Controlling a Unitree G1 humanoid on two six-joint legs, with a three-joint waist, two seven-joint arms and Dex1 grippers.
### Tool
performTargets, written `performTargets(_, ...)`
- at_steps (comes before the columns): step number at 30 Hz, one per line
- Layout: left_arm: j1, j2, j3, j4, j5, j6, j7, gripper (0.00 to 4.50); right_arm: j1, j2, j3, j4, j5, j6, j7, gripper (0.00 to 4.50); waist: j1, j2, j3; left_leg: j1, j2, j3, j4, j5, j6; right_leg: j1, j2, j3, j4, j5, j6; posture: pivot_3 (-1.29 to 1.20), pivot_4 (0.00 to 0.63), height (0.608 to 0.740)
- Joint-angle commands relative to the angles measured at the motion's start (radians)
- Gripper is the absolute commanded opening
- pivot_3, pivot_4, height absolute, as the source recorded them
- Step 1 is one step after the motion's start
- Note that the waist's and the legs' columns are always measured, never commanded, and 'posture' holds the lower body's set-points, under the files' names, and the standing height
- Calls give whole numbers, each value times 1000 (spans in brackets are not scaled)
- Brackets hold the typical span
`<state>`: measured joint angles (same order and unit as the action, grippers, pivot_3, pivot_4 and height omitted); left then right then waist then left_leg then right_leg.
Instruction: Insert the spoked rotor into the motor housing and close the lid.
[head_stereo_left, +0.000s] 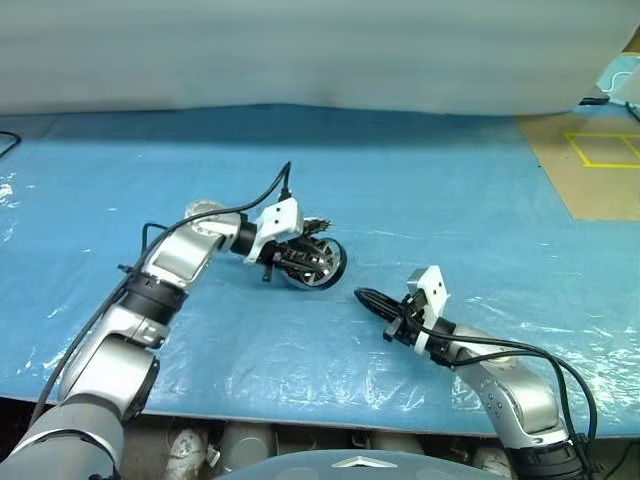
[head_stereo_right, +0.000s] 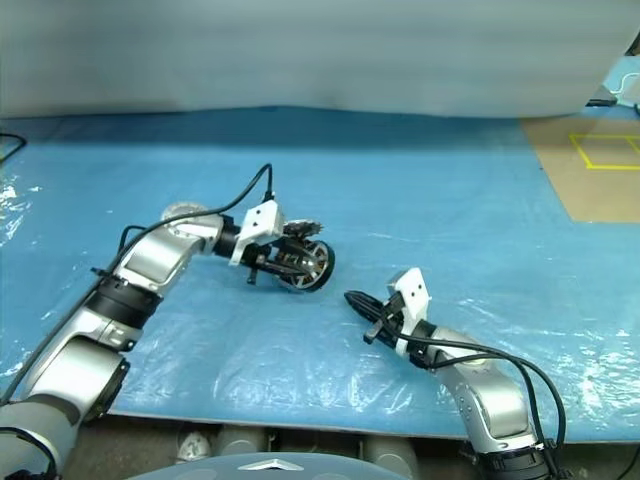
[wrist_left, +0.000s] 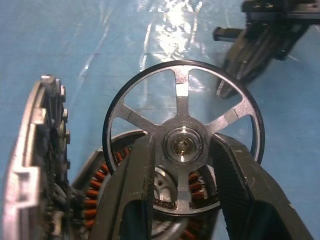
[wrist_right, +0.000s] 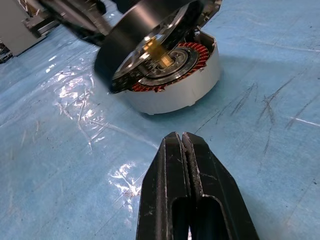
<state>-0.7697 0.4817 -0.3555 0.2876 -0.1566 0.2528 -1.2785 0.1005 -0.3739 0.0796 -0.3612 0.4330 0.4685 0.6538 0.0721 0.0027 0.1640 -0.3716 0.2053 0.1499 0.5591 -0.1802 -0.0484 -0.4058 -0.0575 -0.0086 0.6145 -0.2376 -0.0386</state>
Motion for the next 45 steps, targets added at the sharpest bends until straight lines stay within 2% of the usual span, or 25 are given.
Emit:
performTargets(1, -42, 12, 13, 17, 22, -32, -13, 1342, 10, 4, -9, -53, 15, -11, -10, 0, 0, 0, 0, 0, 0, 0, 0, 0, 0, 0, 0, 0, 0, 0, 0, 0, 150, 740)
performTargets(11, -35, 73, 23, -23, 29, 4, -54, 1342, 0, 1, -4, -36, 14, -11, -16, 0, 3, 0, 0, 0, 0, 0, 0, 0, 0, 0, 0, -1, 0, 0, 0, 0, 150, 740)
performTargets(31, -14, 87, 3, -10, 95, -17, -59, 1342, 0, -15, -5, -33, 9, 6, -22, 0, 4, 0, 0, 0, 0, 0, -1, 0, 0, 0, 0, -1, -1, 0, 0, 0, 150, 740)
performTargets(33, -12, 87, 4, -14, 96, -14, -60, 2057, -12, -16, -5, -20, 6, 8, -21, 0, 4, 0, 0, 0, 0, 0, -1, 0, 0, 0, 0, -1, -1, 0, 0, 0, 150, 740)
performTargets(34, -11, 87, 4, -16, 96, -13, -60, 2262, -20, -18, -4, -11, 2, 8, -21, 0, 3, 0, 0, 0, 0, 0, -1, 0, 0, 0, 0, -1, -1, 0, 0, 0, 150, 740)
performTargets(40, -4, 83, 18, -40, 91, -7, -54, 4381, -29, -22, -3, 4, -2, 6, -16, 0, 5, 0, 0, -1, 0, 0, -1, 0, 0, 0, 0, -1, -1, 0, 0, 0, 150, 740)
performTargets(44, 5, 70, 50, -110, 18, 60, -72, 4452, -26, -25, -2, 2, -1, 8, -13, 0, 5, 0, 0, -1, 0, 0, -2, 0, 0, 0, 0, -1, -2, 0, 0, 0, 150, 740)
performTargets(45, 9, 69, 58, -134, -7, 83, -80, 4014, -27, -27, -3, 3, 0, 9, -12, 0, 5, 0, 0, -1, 0, 0, -2, 0, 0, 0, 0, -1, -2, 0, 0, 0, 150, 740)
